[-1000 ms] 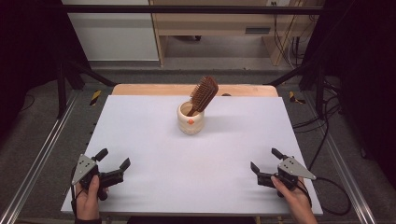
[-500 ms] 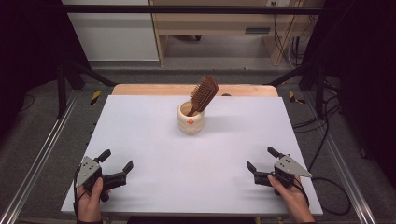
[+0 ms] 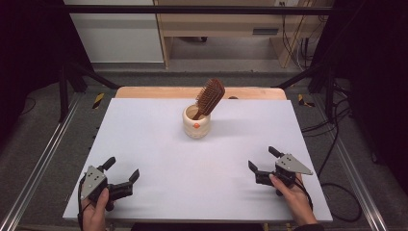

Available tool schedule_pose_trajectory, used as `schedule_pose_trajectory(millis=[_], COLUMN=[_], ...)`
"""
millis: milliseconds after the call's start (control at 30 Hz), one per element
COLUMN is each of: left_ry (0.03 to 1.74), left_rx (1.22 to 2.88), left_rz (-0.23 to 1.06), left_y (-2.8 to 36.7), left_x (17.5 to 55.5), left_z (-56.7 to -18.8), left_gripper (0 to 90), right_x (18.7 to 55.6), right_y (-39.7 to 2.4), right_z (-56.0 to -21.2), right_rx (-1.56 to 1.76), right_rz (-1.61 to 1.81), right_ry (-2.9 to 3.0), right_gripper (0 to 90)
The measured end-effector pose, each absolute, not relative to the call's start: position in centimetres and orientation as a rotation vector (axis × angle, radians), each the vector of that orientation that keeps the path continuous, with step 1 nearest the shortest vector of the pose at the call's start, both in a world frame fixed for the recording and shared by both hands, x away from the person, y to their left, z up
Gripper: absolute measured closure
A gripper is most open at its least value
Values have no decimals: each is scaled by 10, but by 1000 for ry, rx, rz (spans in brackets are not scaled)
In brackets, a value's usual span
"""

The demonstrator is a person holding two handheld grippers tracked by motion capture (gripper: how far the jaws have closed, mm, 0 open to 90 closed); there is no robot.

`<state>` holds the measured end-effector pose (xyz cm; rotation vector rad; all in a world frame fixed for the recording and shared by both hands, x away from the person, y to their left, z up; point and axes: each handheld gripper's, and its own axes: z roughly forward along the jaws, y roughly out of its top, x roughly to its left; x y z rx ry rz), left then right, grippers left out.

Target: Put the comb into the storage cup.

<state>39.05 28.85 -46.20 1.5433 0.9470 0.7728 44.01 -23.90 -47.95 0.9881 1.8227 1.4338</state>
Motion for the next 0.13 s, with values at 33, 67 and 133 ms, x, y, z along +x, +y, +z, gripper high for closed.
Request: schedule_pose_trajectory(millis=[33,67,133], left_ry=[944,940,936], left_rx=[1543,1547,1555], left_rz=[774,776,781], left_y=[288,287,286], left_x=[391,391,392], left_z=[-462,-462,-462], left_gripper=[19,20,19], right_x=[440,439,439], right_y=[-238,-238,-237], right_z=[-480,-479,-479], right_rx=[988,992,1006], right_rz=[1424,1420,1406], right_ry=[1826,1826,1831], right_gripper=[61,62,62])
